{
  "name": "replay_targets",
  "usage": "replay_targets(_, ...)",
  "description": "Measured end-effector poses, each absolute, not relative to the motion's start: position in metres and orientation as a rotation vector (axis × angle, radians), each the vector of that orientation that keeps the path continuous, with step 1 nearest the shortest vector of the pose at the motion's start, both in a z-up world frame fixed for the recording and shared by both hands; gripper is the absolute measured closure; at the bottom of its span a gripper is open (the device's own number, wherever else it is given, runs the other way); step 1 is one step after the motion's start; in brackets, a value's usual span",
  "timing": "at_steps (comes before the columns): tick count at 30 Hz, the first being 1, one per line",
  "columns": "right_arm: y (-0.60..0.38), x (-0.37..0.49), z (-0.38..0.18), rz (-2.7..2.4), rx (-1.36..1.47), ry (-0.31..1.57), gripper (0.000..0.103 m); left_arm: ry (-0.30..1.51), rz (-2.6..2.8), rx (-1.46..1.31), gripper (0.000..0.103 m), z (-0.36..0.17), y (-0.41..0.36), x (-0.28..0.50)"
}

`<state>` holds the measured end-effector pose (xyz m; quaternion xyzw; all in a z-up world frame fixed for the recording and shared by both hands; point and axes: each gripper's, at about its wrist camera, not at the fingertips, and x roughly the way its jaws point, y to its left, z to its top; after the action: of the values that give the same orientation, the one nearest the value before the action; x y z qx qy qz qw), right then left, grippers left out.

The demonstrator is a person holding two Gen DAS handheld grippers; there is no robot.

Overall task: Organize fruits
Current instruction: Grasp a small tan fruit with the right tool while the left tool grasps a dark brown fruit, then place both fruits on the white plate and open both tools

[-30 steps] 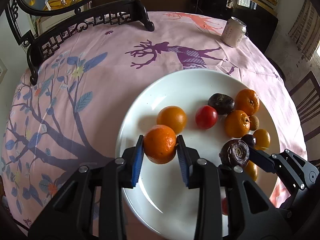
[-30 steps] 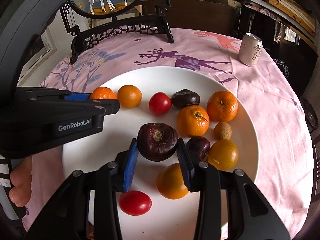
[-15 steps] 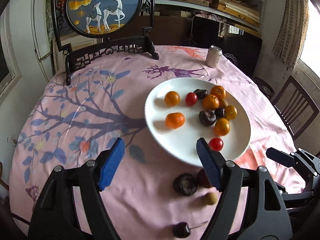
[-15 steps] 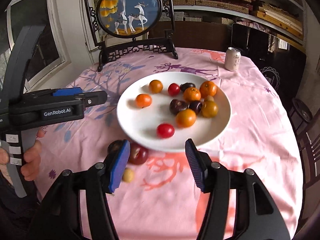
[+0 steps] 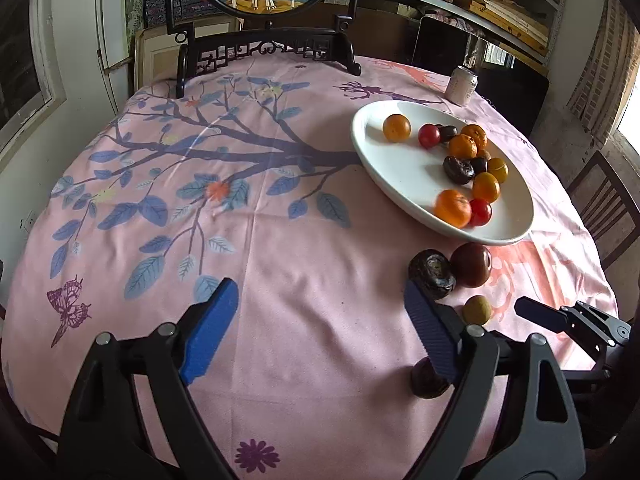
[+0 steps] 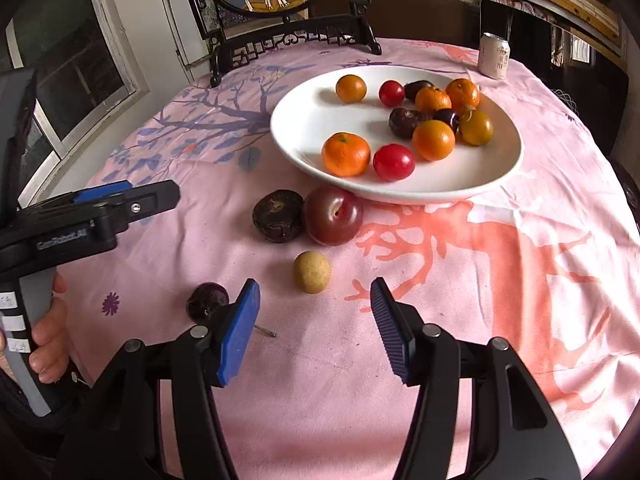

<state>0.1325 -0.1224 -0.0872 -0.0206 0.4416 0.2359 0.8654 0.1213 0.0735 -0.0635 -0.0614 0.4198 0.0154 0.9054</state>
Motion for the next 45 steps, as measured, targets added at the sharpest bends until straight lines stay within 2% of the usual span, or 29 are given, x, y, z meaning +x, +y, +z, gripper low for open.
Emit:
replay_targets(4,-0.112,0.141,-0.096,0.52,-0.034,0.933,0.046,0.87,0.025,-0.131,0.016,-0.064,0.077,0.117)
replay_targets(5,-0.109,0.143,-0.098,0.526,-0.039,0.936,0.059,0.87,0.02,-0.131,0.016,-0.064,0.076,0.117)
replay_targets(6,-0.105,0.146,-0.101,0.533,-0.049,0.945,0.08,0.871,0.015,-0.13,0.016,-0.065,0.074,0.117)
replay_targets(20,-0.169,0.121,-0.081,0.446,0.033,0.893,0.08,0.998,-0.125,-0.011,0.014,-0.101,-0.002,0.153)
replay_targets(30,-0.198,0.117,-0.078,0.441,0.126,0.876,0.08,0.996,-0.119,0.037,0.017,-0.11,-0.013,0.172)
replay_targets(31,-0.198,0.117,-0.078,0.442,0.128,0.877,0.08,0.989,-0.129,0.039,0.023,-0.11,-0.014,0.17)
replay_targets(32,-0.198,0.117,-0.078,0.442,0.13,0.877,0.08,0.982,-0.149,0.04,0.034,-0.108,-0.016,0.168)
replay_targets(34,-0.197,0.117,-0.078,0.442,0.129,0.878,0.08,0.97,-0.187,0.055,0.051,-0.106,-0.022,0.164)
replay_targets(40,-0.192,0.111,-0.071,0.436,0.113,0.863,0.08,0.967,-0.206,0.06,0.052,-0.106,-0.022,0.162)
replay_targets(42,-0.192,0.107,-0.068,0.43,0.11,0.855,0.08,0.962,-0.193,0.073,0.063,-0.105,-0.019,0.16)
replay_targets(45,-0.192,0.106,-0.065,0.421,0.113,0.853,0.08,0.972,-0.217,0.031,0.064,-0.105,-0.011,0.162)
